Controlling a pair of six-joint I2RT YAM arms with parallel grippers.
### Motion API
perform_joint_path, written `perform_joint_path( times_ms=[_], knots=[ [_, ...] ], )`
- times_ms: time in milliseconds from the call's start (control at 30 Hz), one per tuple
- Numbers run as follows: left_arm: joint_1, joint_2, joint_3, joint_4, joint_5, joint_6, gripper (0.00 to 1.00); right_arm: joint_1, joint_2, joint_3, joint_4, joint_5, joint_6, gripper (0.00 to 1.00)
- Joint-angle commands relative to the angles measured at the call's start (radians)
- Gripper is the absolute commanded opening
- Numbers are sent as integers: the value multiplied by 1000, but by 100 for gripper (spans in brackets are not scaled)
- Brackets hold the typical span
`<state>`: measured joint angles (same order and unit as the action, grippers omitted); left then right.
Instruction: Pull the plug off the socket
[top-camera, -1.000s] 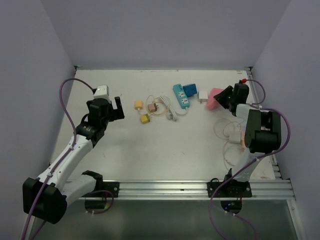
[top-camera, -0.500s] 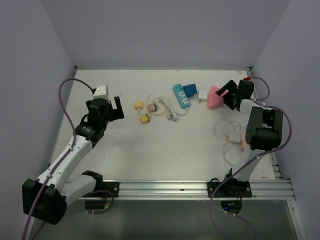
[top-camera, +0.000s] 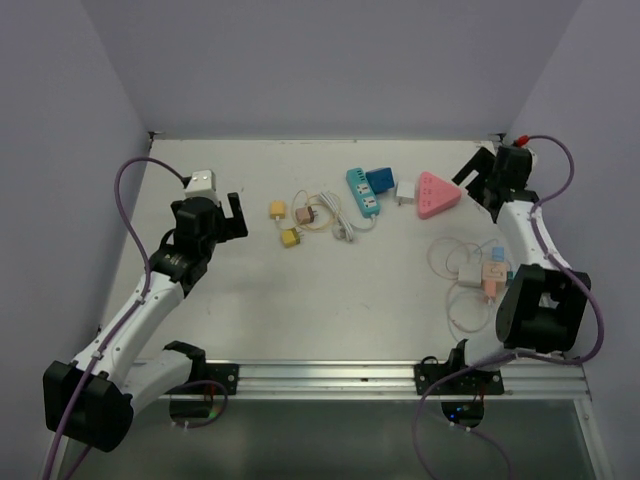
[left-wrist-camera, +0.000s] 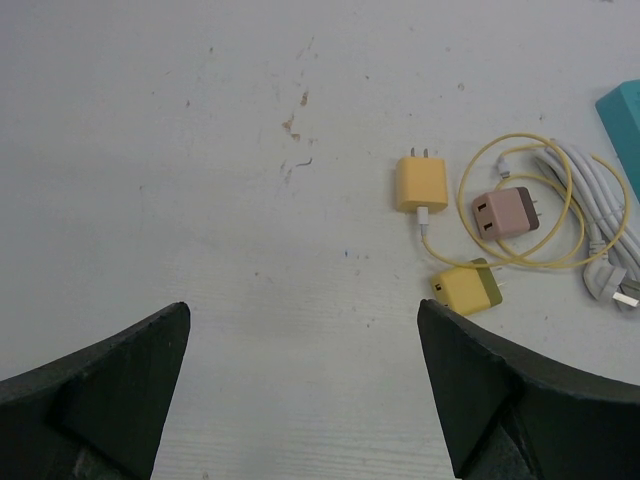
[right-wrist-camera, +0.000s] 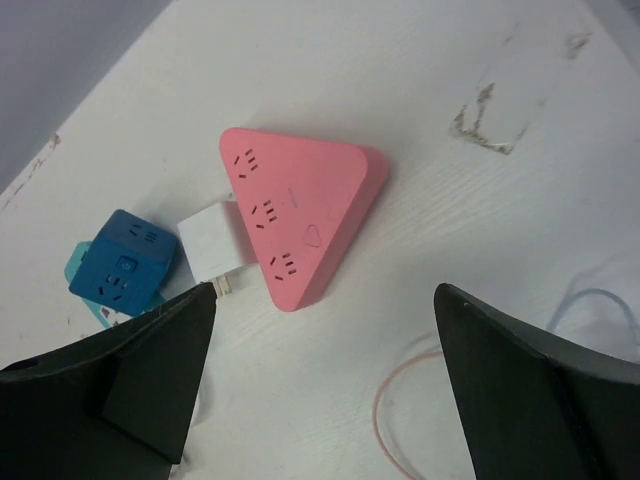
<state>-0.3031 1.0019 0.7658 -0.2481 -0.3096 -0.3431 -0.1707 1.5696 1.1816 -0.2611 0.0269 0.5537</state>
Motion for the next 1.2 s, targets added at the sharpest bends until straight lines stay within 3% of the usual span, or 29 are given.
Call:
perform_joint_path(
  times_ms=[0, 400, 600, 1167],
  knots=[
    [4, -17, -3, 55, 0, 23, 100, -1, -139, -40, -154, 169, -49, 94],
    [4, -20, -6, 56, 15, 19, 100, -1, -347, -166, -409, 465, -23, 90],
    [2, -23, -5, 55, 1, 21, 99, -3, -370, -209, -510, 554, 107, 99],
    [-16, -22, -8, 52, -11, 24, 100, -16, -295, -327, -360, 558, 164, 98]
  ],
)
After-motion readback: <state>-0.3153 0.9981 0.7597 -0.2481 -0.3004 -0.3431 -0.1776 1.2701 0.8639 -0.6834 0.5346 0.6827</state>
